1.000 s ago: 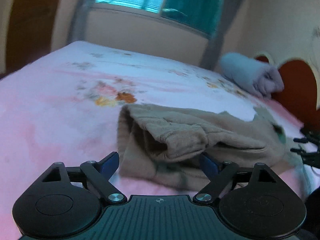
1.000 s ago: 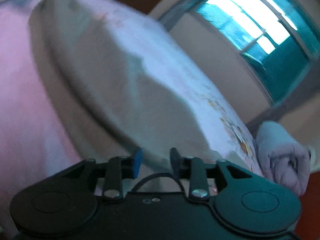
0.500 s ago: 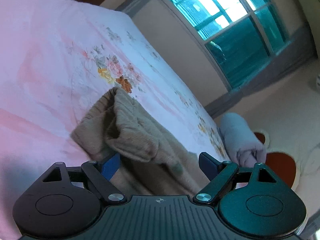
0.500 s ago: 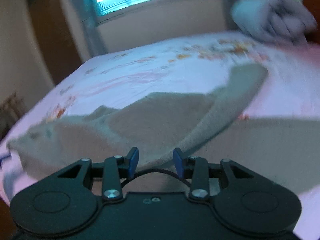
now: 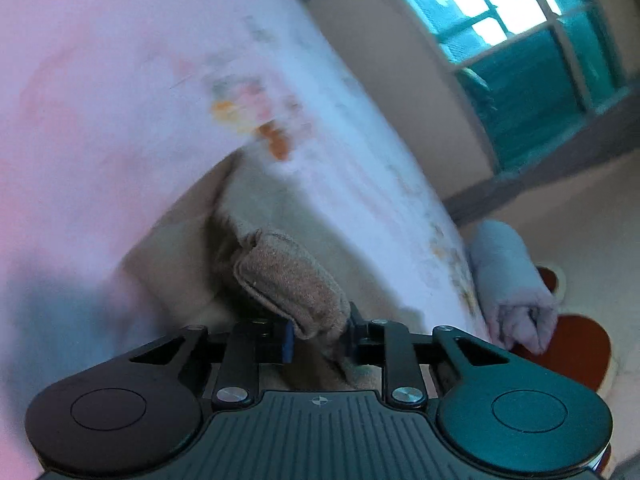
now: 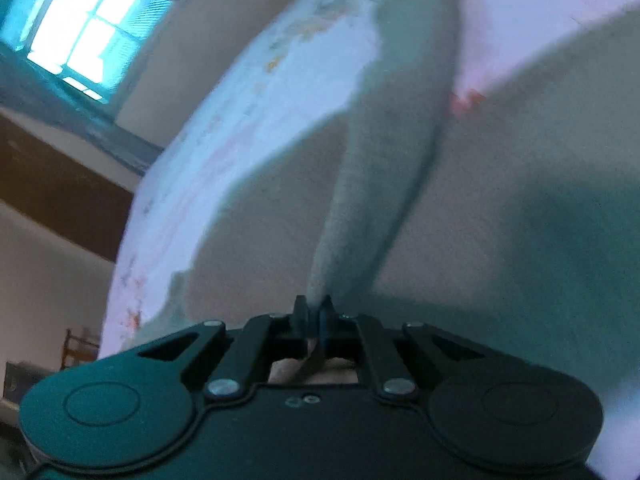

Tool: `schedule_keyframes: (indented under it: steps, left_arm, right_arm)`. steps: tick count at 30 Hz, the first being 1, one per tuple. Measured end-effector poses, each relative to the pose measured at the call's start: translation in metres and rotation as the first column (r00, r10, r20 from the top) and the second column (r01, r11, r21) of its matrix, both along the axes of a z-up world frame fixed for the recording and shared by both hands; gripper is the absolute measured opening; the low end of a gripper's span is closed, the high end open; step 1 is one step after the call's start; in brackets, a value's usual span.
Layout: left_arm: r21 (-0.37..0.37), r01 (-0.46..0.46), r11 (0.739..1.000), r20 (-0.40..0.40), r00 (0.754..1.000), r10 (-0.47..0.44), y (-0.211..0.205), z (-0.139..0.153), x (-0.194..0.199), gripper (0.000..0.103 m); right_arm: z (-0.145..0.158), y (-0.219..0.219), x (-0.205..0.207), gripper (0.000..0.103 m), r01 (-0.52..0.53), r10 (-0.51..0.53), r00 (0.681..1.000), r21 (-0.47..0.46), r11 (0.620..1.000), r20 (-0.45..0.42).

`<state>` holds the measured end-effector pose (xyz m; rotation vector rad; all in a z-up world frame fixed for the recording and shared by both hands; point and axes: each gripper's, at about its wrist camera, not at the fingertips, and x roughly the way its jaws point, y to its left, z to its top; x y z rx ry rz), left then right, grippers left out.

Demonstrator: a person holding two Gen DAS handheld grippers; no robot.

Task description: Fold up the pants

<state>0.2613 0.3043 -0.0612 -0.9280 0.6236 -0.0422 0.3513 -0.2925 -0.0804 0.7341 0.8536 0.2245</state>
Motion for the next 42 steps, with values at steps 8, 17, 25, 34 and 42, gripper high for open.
schedule_keyframes:
  steps: [8,17,25,34,42]
  left_arm:
    - [0.028,0.214,0.976,0.523,0.830,-0.197,0.010,0.086,0.010,0.023]
    - [-0.065,0.085,0.994,0.059,0.995,-0.082,0.024,-0.062,-0.024,0.016]
    - [-0.119,0.177,0.977,0.180,0.972,-0.154,0.030,-0.025,-0.016,0.016]
    - [-0.091,0.194,0.977,0.016,0.981,-0.194,0.043,-0.056,-0.009,0.016]
    - [0.007,0.223,0.975,-0.047,0.974,-0.222,0.038,-0.047,0.009,0.016]
  right_arm:
    - [0.088,-0.004,-0.037,0.000,-0.020,0.017,0.929,0.004,1.000,0.369]
    - [-0.017,0.015,-0.073,0.000,-0.044,0.048,0.997,-0.070,0.997,0.063]
    - [0.021,0.005,-0.081,0.000,-0.055,0.066,0.985,-0.073,0.996,0.160]
    - [-0.002,0.008,-0.076,0.000,-0.095,0.100,0.994,-0.121,0.988,0.036]
    - [-0.007,0.013,-0.069,0.000,-0.108,0.109,0.994,-0.164,0.981,0.000]
